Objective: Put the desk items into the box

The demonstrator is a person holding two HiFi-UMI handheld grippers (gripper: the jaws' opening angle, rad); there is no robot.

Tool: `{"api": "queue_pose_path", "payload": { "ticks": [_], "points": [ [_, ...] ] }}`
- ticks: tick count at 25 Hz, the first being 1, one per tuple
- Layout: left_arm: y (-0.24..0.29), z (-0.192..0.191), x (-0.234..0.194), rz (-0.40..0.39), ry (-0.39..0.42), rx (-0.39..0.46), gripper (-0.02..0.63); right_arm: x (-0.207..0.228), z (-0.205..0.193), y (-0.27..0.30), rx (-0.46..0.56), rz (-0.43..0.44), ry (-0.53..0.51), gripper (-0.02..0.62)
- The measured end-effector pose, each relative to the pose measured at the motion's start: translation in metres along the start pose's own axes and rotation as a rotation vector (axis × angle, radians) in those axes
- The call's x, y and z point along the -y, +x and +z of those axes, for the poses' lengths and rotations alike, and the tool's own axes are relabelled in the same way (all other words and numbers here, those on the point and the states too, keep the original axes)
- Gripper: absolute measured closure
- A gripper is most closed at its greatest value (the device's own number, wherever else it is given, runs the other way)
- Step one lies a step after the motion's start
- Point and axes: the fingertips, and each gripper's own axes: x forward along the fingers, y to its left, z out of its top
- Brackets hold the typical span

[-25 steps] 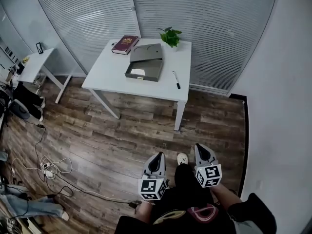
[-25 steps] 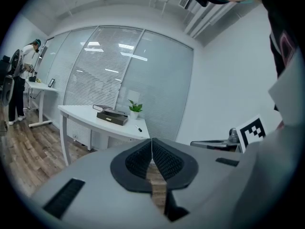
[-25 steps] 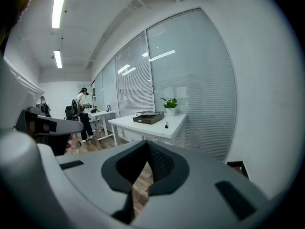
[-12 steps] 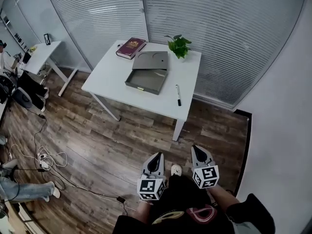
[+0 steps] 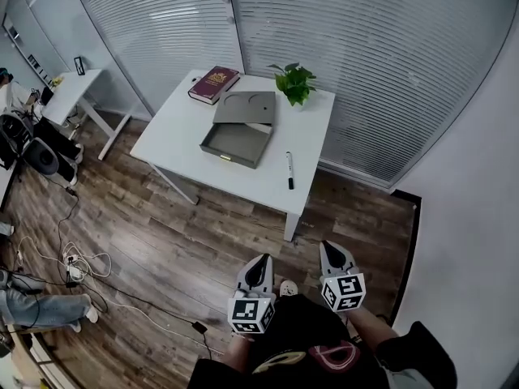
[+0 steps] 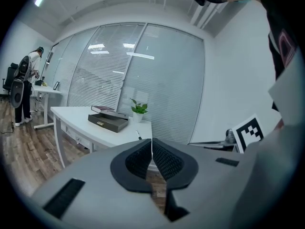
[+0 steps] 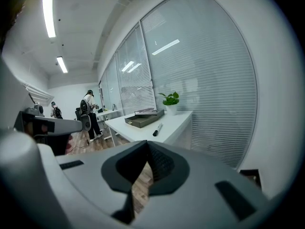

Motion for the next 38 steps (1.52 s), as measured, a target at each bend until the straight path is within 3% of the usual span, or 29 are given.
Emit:
{"api": "queue_pose_path", "payload": {
  "ticks": [15,21,38],
  "points": [
    [0.048,0.019,-0.021,-0.031,-0.004,0.000,0.584,0.015,0.011,0.042,-0.017,-0.029,0.015,0.584],
    [0.074,0.033,-0.053,-0.049,0.003,-0.007,0.586,0.010,0.025,0.074,-0.016,-0.058,0.013,0.584],
    [0.161,0.100,-0.157,-0.211,0.049,-0.010,0.586,-0.009,0.077,0.184,0.020,-0.229,0.050,0.584]
  ]
}}
